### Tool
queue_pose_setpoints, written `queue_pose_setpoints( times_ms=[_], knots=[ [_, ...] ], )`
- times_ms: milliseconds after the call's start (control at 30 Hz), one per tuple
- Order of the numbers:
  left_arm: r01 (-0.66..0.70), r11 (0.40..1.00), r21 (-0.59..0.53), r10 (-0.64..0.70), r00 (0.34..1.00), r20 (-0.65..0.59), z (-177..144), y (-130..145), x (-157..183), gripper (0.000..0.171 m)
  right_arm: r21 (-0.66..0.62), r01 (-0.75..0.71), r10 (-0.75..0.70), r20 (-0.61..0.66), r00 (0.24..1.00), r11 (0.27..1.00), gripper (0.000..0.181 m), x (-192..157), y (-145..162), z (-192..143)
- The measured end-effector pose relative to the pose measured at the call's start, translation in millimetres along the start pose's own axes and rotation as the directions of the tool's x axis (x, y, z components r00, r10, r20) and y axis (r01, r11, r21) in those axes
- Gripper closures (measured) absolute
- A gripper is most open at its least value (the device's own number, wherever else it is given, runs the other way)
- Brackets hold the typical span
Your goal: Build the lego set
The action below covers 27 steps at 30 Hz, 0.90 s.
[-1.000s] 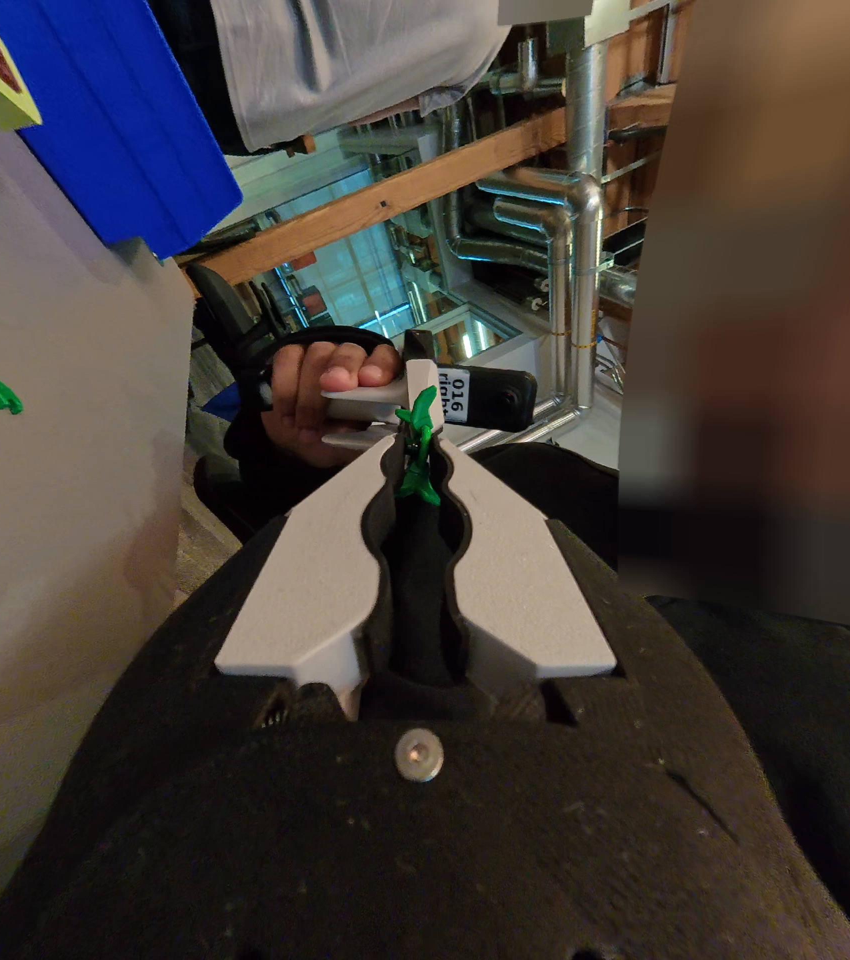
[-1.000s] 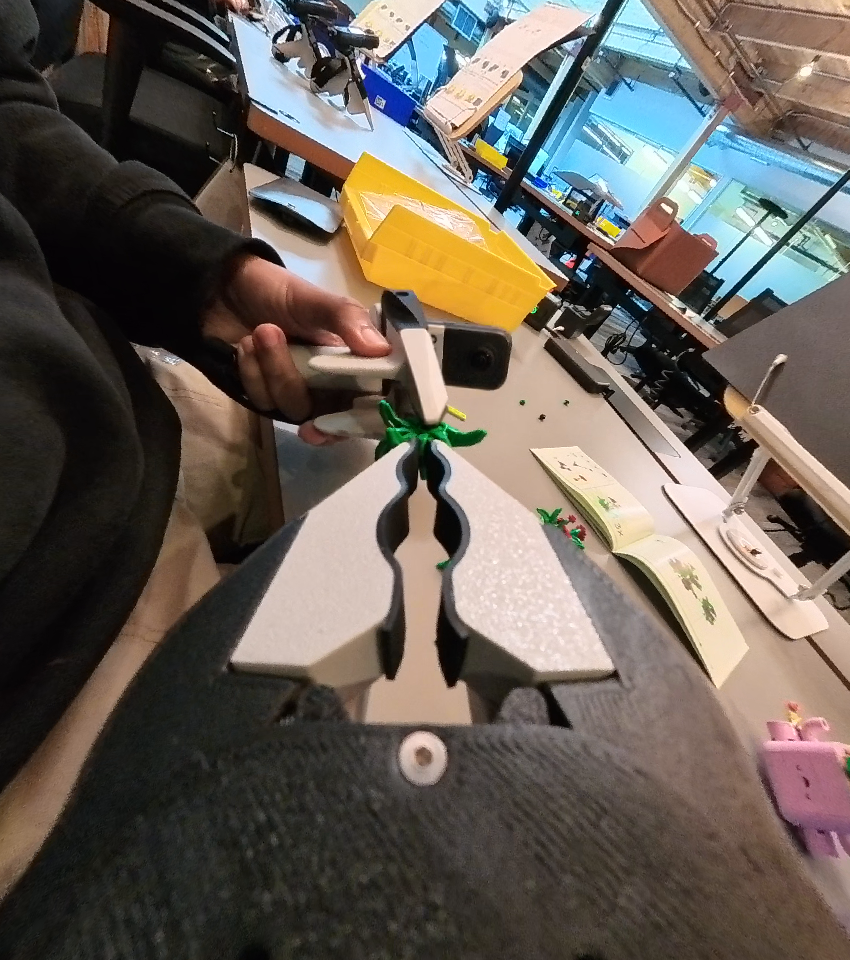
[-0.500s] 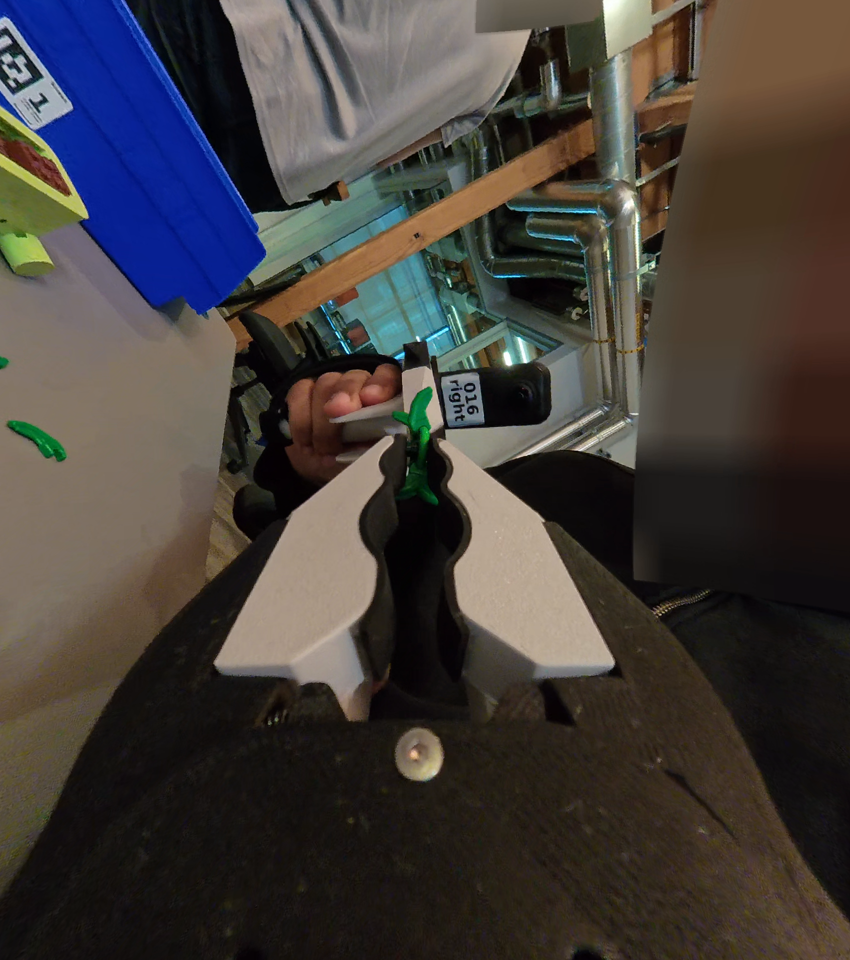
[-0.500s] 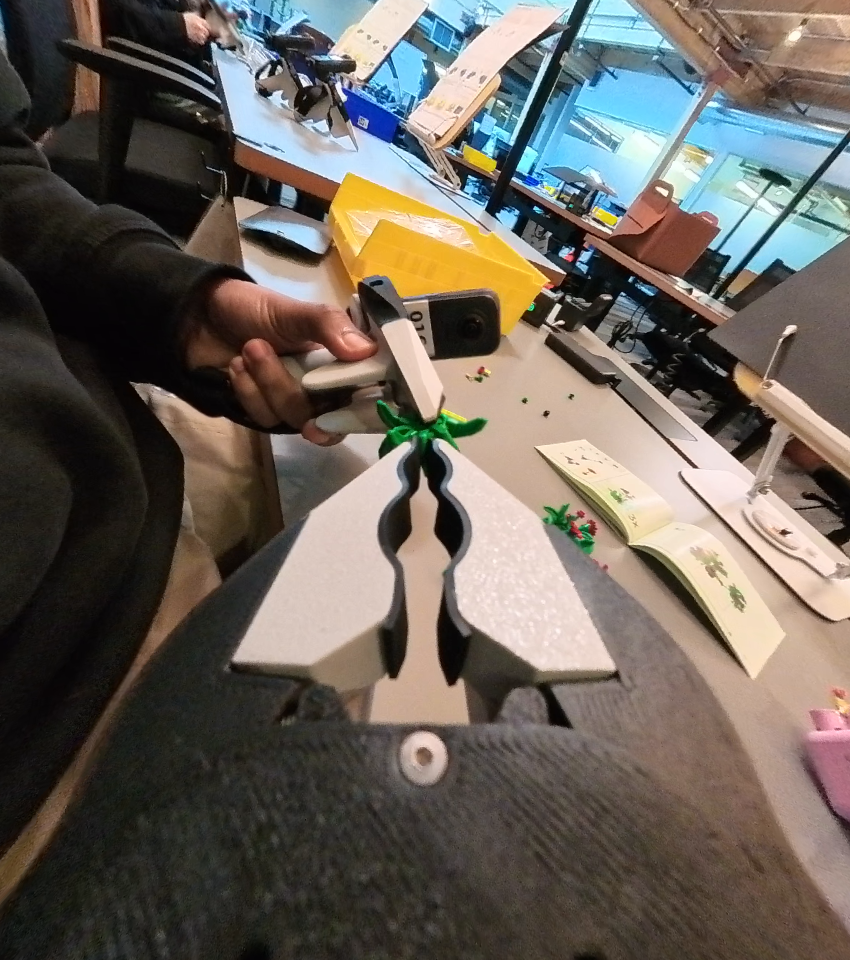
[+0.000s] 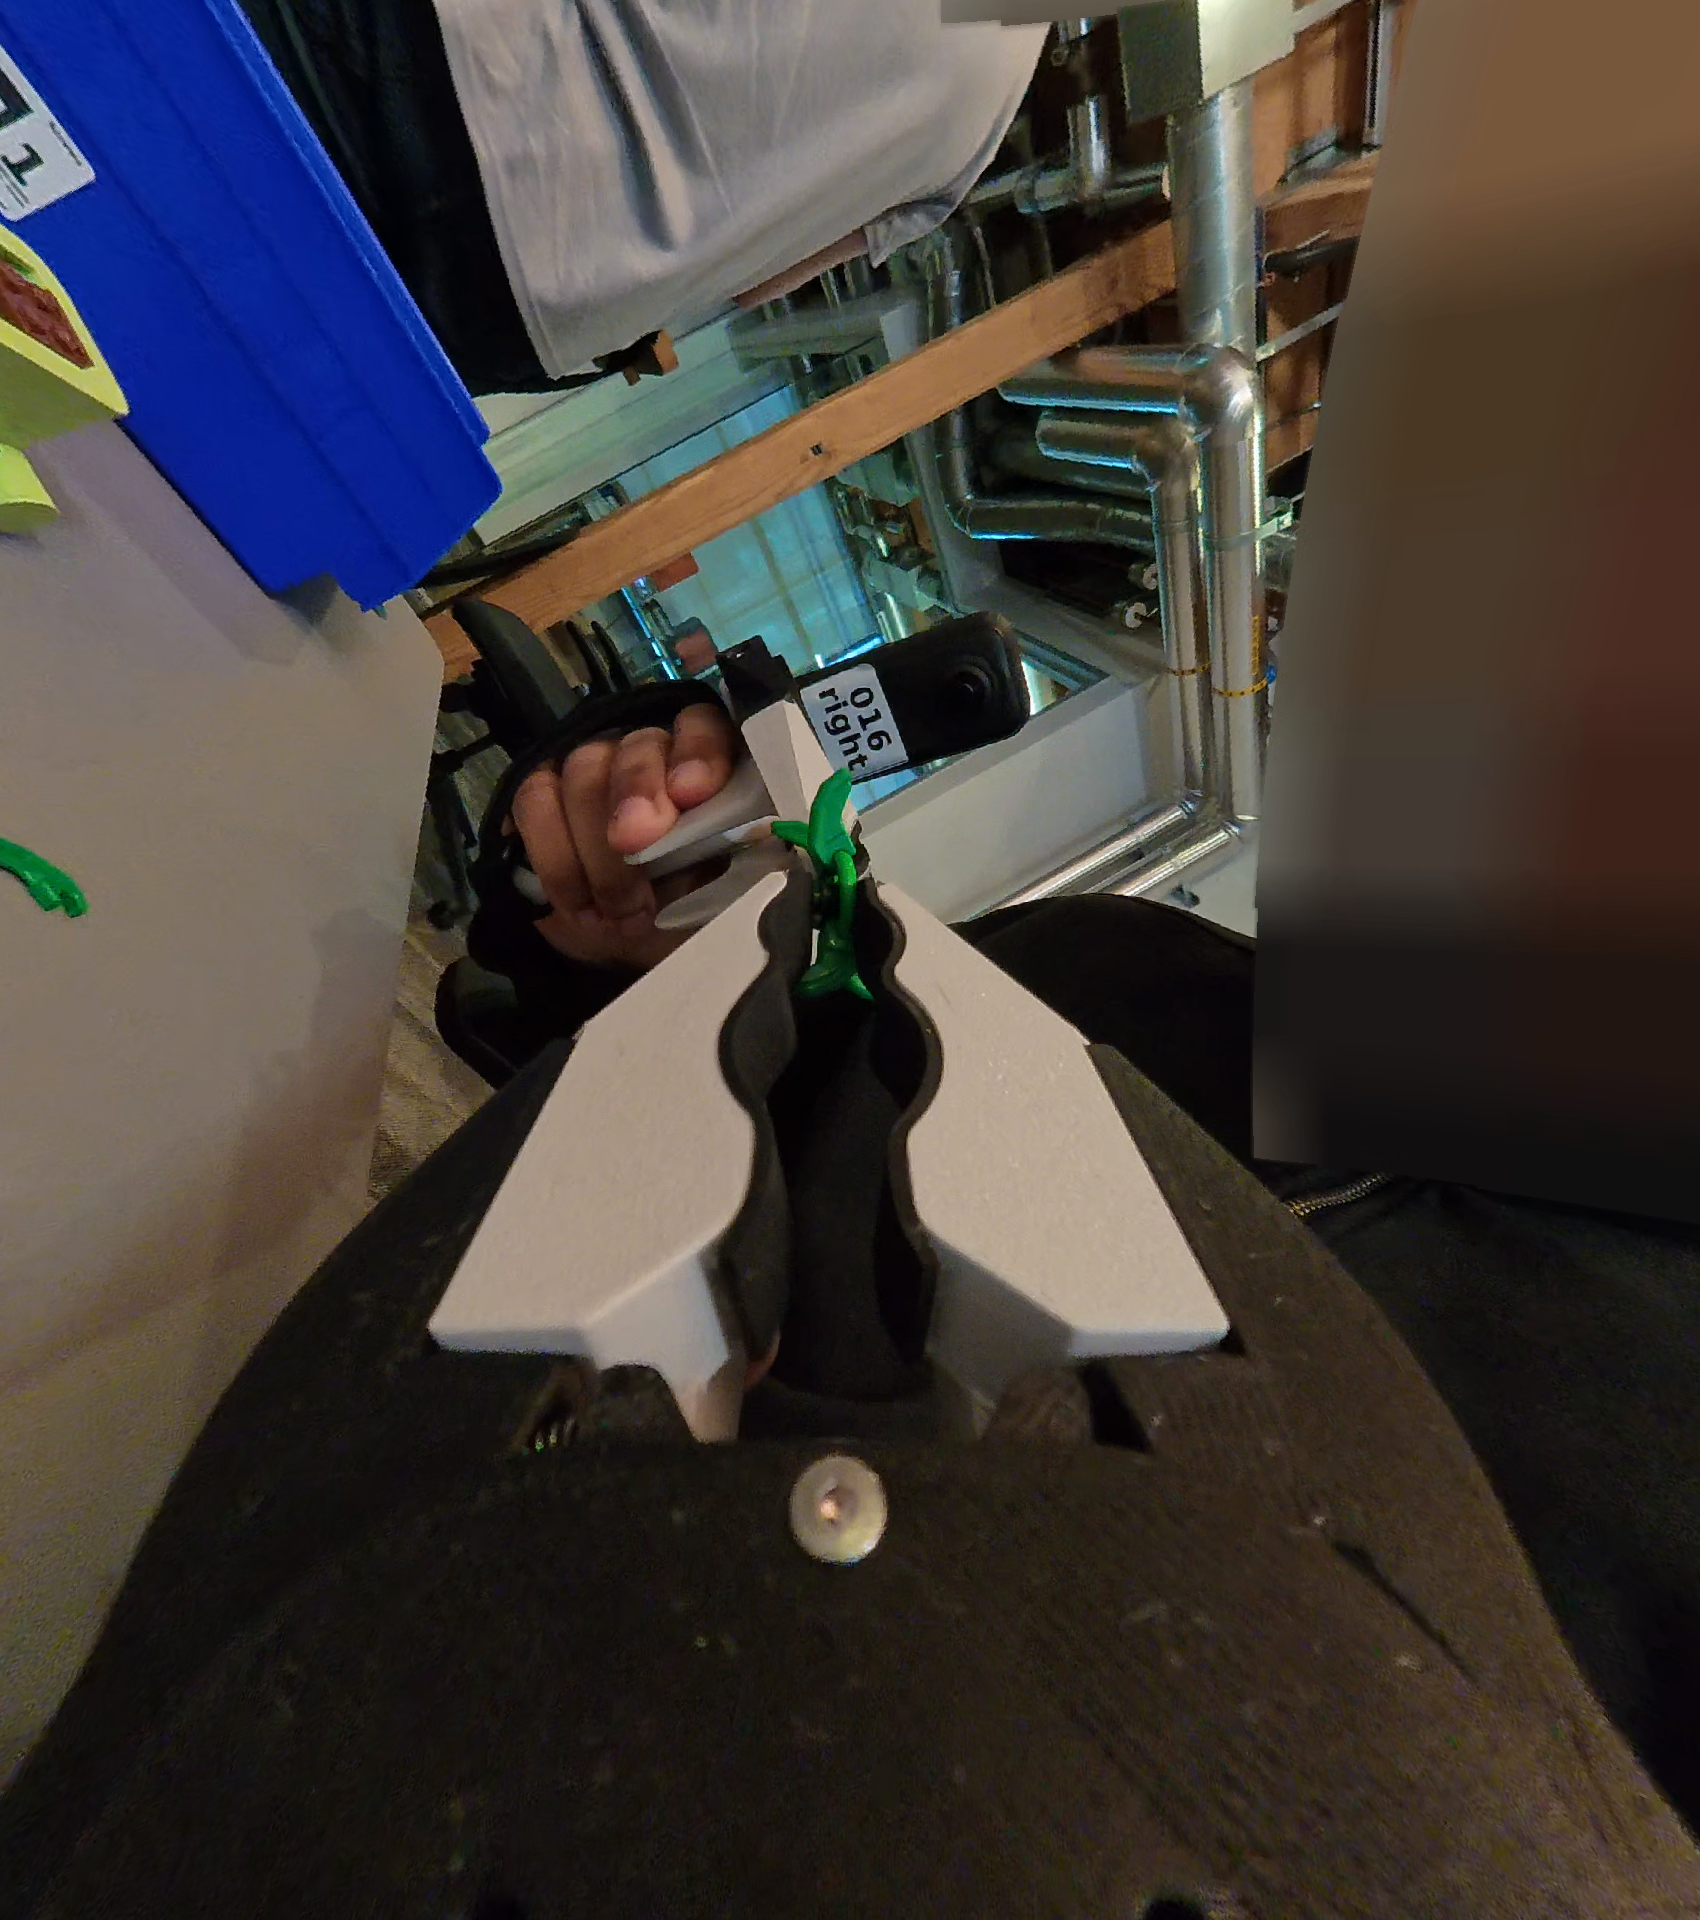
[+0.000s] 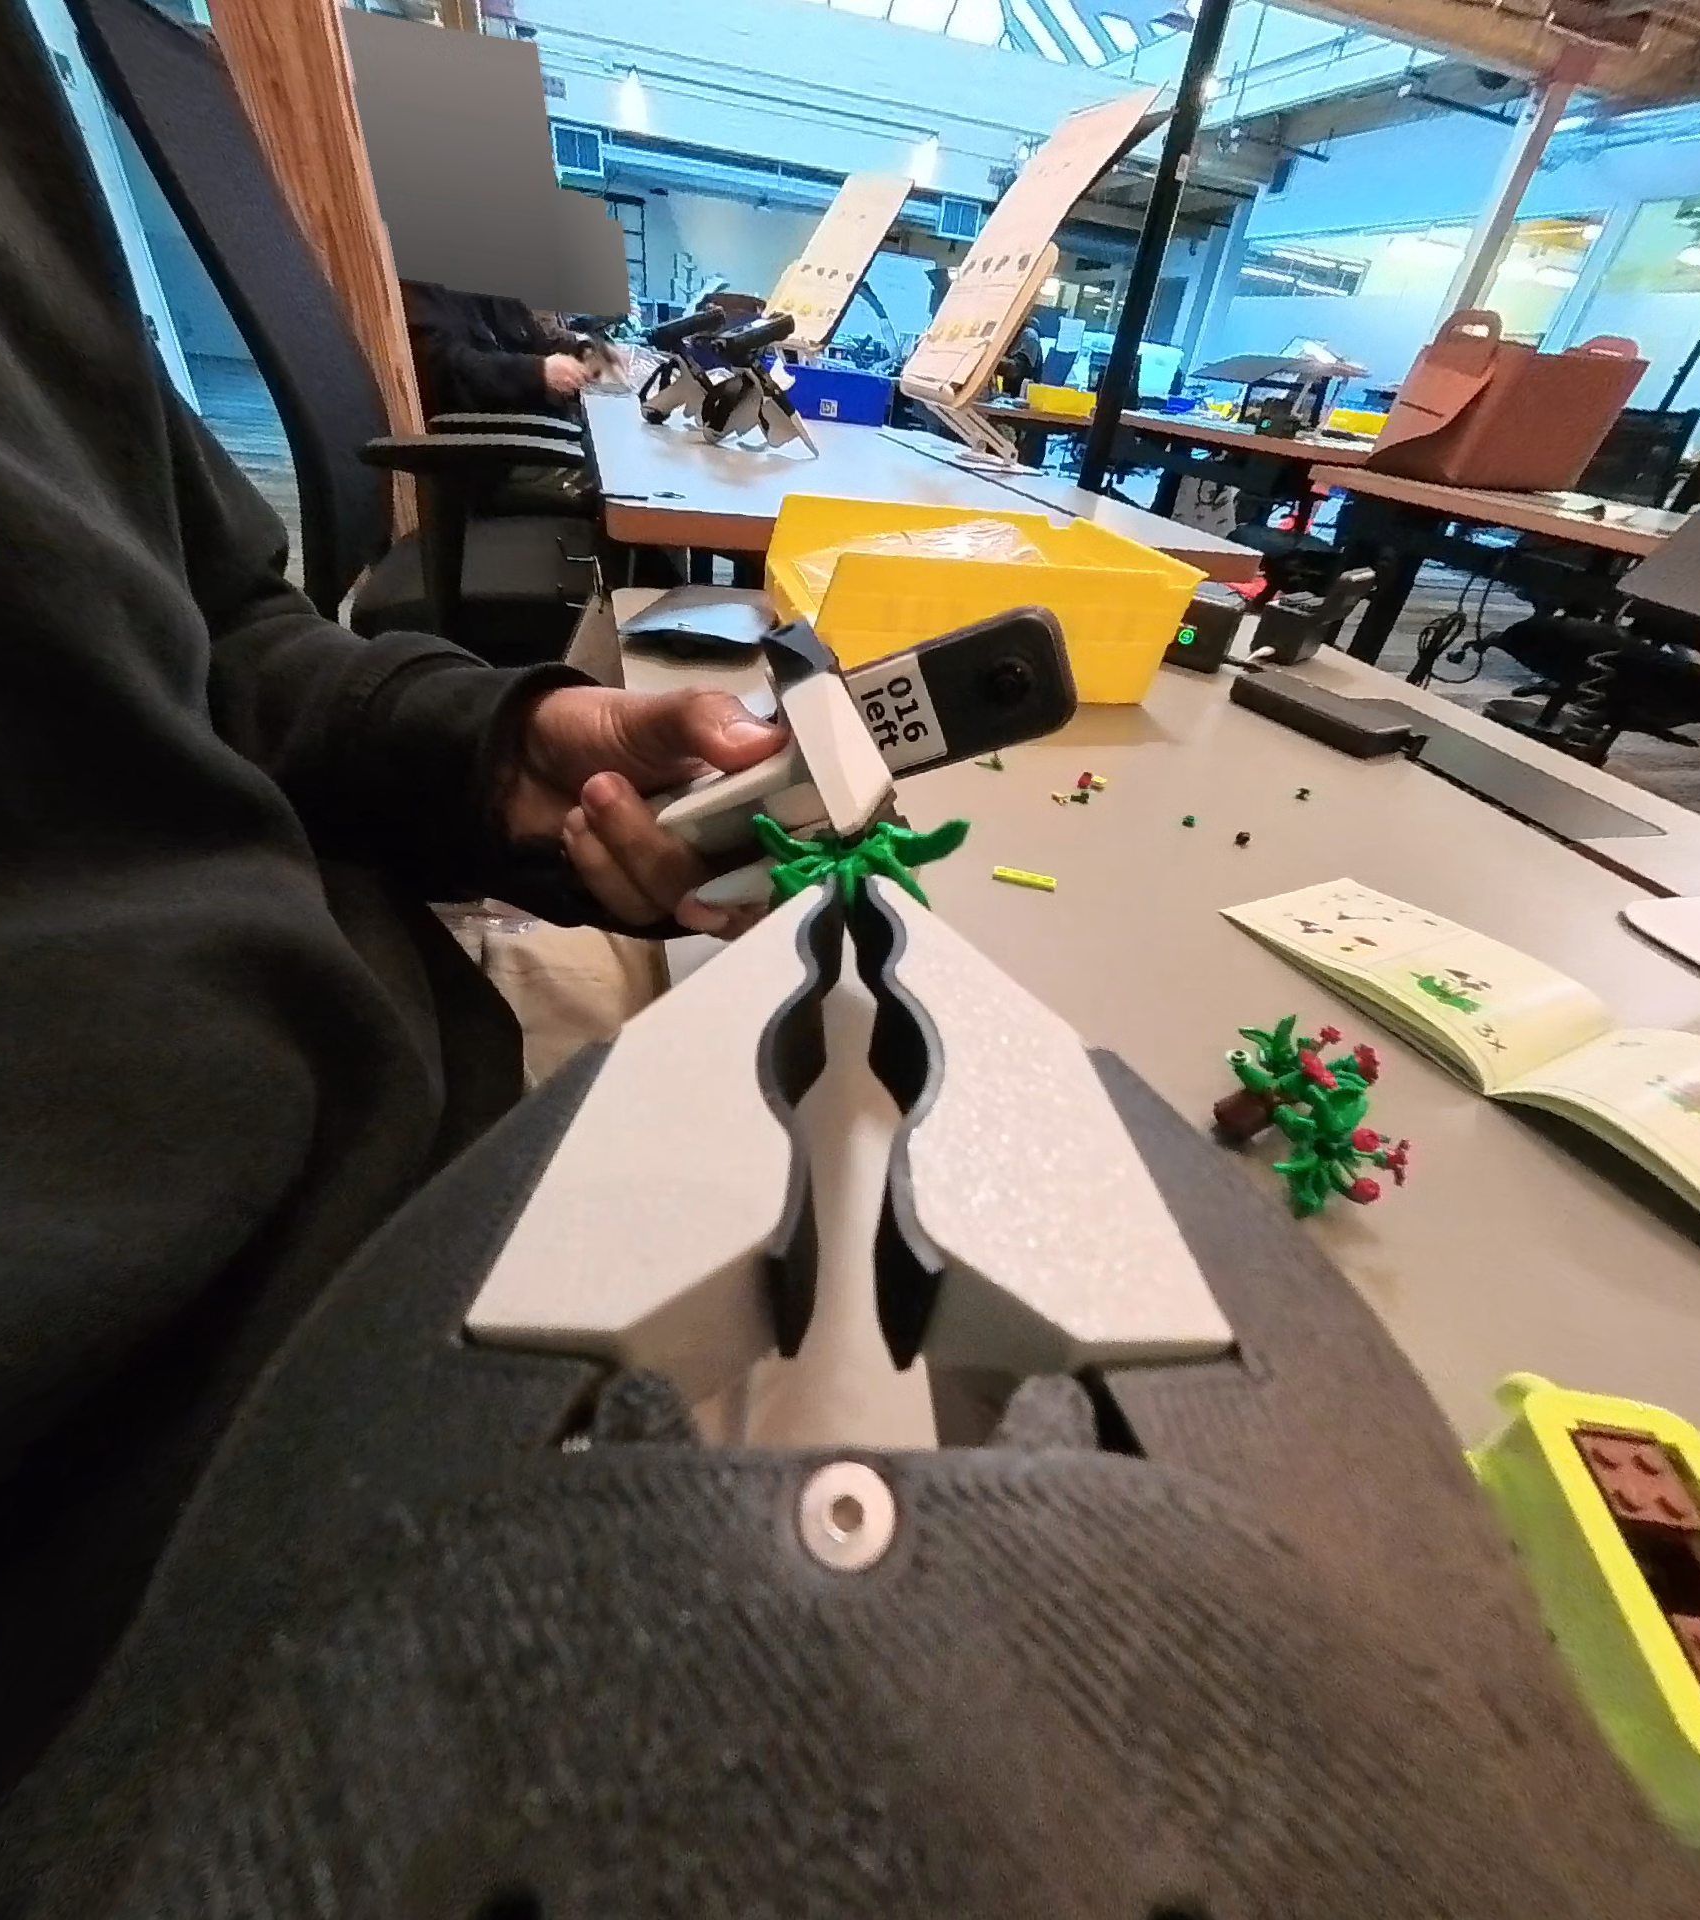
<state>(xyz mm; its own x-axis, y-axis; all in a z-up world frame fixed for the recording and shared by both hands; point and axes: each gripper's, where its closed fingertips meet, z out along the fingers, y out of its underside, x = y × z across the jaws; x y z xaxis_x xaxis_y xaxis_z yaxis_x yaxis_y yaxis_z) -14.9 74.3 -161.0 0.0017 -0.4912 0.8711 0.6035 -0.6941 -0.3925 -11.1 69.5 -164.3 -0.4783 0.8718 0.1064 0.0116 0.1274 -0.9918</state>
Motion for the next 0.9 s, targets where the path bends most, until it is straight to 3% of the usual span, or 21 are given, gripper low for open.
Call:
queue_pose_setpoints(
  times_ms=[100, 200, 300, 333, 367, 400, 433, 533, 667, 767, 900],
  knots=[
    [0.002, 1.000, 0.007, -0.002, 1.000, 0.023, -1.2, -1.2, -3.0, 0.166, -0.032, 0.034, -0.035, -0.023, 0.999, 0.999, 0.181, 2.3, 2.7, -0.2],
    [-0.002, 1.000, 0.019, 0.001, 0.998, 0.056, -6.7, -3.3, -10.5, 0.166, -0.156, 0.160, -0.177, -0.101, 0.979, 0.975, 0.180, 6.9, 12.7, 4.0],
    [-0.020, 0.999, 0.041, 0.019, 0.999, 0.037, -8.8, -7.0, -4.1, 0.168, -0.141, 0.136, -0.150, -0.102, 0.983, 0.981, 0.180, 8.6, 9.9, 0.6],
    [0.008, 0.971, 0.239, -0.003, 1.000, -0.021, -38.7, -40.8, 7.0, 0.170, -0.126, 0.117, -0.137, -0.157, 0.978, 0.985, 0.180, 21.3, 8.9, -11.1],
    [-0.081, 0.927, 0.366, 0.046, 0.994, 0.102, -81.5, -67.7, 1.0, 0.171, -0.058, 0.038, -0.048, -0.189, 0.981, 0.998, 0.181, 36.4, 3.2, -31.3],
    [-0.259, 0.893, 0.369, 0.137, 0.936, 0.325, -113.3, -79.1, -9.1, 0.171, 0.014, -0.028, 0.031, -0.202, 0.979, 1.000, 0.181, 47.5, -2.7, -45.8],
    [-0.282, 0.901, 0.330, 0.166, 0.927, 0.337, -115.5, -78.8, -2.7, 0.171, -0.015, -0.006, 0.003, -0.222, 0.975, 1.000, 0.181, 50.9, 2.3, -44.3],
    [-0.279, 0.942, 0.188, 0.215, 0.929, 0.302, -80.1, -59.4, 1.2, 0.171, -0.096, 0.011, -0.026, -0.160, 0.987, 0.995, 0.181, 33.6, 19.3, -9.1],
    [-0.257, 0.940, 0.224, 0.188, 0.939, 0.287, -85.9, -59.6, -3.5, 0.171, -0.031, -0.135, 0.130, -0.134, 0.982, 0.990, 0.181, 38.9, 24.6, -4.4],
    [-0.251, 0.936, 0.246, 0.183, 0.945, 0.270, -87.0, -60.5, -2.1, 0.171, -0.050, -0.129, 0.120, -0.153, 0.981, 0.990, 0.181, 40.0, 25.9, -2.9],
    [-0.288, 0.941, 0.177, 0.221, 0.920, 0.322, -79.3, -52.6, -7.1, 0.171, -0.043, -0.163, 0.157, -0.108, 0.982, 0.986, 0.181, 32.7, 28.5, 5.4]
  ],
)
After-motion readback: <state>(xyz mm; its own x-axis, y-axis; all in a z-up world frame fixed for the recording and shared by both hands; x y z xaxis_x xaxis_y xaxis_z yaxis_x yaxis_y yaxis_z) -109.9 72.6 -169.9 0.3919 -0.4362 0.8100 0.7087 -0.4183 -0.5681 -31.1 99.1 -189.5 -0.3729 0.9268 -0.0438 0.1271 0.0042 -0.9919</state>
